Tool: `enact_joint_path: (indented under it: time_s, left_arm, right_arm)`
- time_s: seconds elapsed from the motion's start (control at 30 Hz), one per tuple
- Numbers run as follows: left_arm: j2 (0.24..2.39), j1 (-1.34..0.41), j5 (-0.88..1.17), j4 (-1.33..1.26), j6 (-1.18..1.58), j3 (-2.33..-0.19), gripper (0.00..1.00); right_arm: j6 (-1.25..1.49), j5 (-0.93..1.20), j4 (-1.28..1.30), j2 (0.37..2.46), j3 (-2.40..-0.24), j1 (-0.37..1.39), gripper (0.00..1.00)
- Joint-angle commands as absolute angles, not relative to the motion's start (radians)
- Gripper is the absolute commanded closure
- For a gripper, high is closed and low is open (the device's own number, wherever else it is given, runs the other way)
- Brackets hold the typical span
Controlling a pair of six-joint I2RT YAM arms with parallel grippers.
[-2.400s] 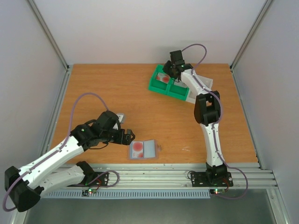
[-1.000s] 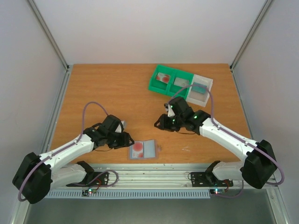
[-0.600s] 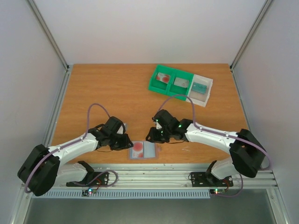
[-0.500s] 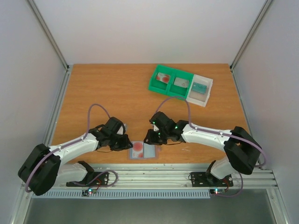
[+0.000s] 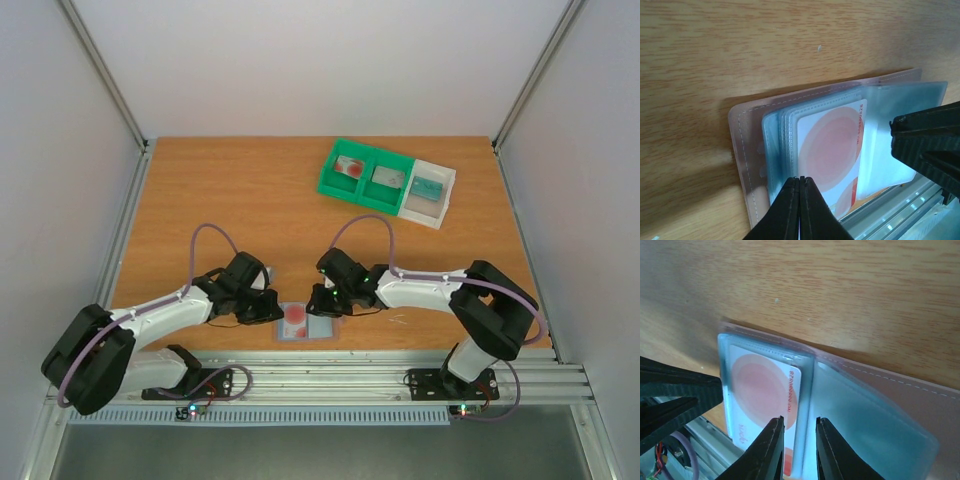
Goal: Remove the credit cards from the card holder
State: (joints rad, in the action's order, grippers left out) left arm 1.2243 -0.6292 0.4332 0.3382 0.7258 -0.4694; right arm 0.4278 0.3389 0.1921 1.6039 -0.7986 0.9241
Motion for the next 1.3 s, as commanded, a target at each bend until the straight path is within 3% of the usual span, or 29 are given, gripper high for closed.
enact_joint_path:
  time_s: [0.0, 0.8, 0.97, 1.27]
  left_arm:
    - [1.24, -0.627, 0.422, 0.299, 0.71, -0.459, 0.97]
    - [1.292, -0.627, 0.394, 0.308, 0.692, -0.462, 0.97]
    - [1.292, -0.627, 0.388, 0.313, 0.691, -0.463, 0.96]
    - [1.311, -0.627, 0.388, 0.306, 0.69, -0.46, 0.95]
  right_arm:
    - [0.449, 0.352, 0.131, 1.629, -0.79, 0.931, 0.8]
    - [0.474, 0.411, 0.003, 1.703, -0.755, 0.931, 0.88]
    - [0.481, 0.399, -0.022, 1.697, -0.745, 0.928, 0.99]
    - [0.493, 0.35, -0.034, 1.613, -0.674, 0.909, 0.99]
